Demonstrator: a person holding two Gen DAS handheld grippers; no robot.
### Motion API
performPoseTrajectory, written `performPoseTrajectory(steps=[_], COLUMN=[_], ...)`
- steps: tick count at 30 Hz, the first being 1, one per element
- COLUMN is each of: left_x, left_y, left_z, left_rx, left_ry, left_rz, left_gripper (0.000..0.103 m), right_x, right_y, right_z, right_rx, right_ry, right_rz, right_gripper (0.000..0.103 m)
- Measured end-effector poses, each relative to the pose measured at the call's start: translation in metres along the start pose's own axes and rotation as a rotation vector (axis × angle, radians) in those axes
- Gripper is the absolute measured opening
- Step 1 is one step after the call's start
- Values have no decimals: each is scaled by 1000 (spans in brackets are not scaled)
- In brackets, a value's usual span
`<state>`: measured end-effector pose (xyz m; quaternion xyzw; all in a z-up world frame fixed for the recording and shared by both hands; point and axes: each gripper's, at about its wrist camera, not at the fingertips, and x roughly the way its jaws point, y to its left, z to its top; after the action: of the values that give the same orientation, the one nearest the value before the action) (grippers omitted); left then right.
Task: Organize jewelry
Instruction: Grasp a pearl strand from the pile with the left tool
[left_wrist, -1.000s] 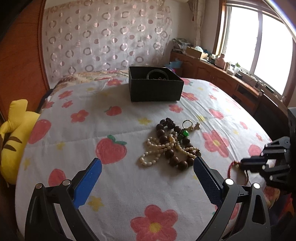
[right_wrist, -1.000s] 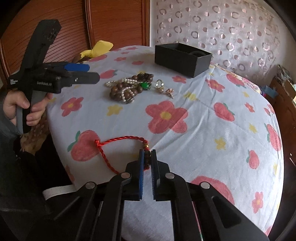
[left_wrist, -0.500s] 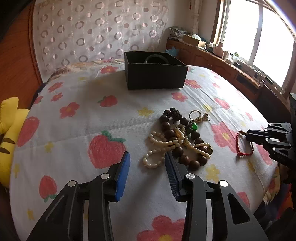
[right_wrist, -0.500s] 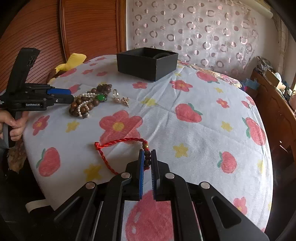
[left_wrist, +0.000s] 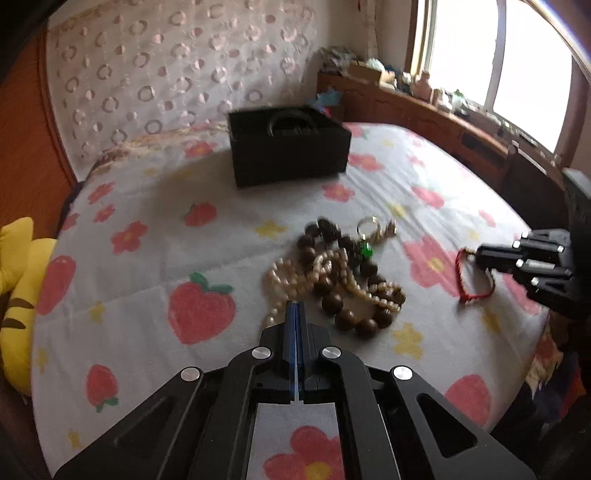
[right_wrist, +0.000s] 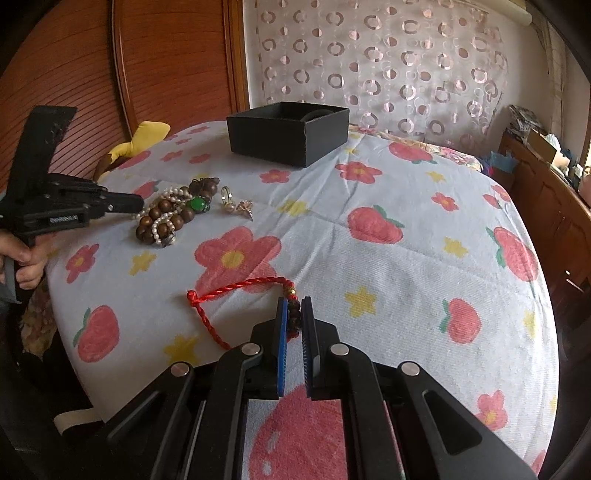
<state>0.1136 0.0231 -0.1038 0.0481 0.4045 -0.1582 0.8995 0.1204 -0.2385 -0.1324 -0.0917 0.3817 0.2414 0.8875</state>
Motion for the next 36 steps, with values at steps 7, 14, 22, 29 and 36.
performPoseTrajectory(steps=[7,14,22,29,36], left_x=[-43,-27,17,32,36], left_y=[2,-2,-4,-5,2], left_z=[15,25,17,20,28], left_rx=[-15,15,83,128,107], left_ry=[-118,-75,67,114,110], left_rz=[-18,-20,-1,3,-40], left_gripper=[0,0,28,28,10], right_x=[0,0,0,0,0], right_y=[0,0,0,0,0], right_z=[0,0,-1,-1,-1], right_rx=[0,0,-1,-1,-2], right_ry=[-1,-3,-3,-2,-2], right_rz=[-1,-1,-1,0,-2], right_gripper=[9,9,9,9,9])
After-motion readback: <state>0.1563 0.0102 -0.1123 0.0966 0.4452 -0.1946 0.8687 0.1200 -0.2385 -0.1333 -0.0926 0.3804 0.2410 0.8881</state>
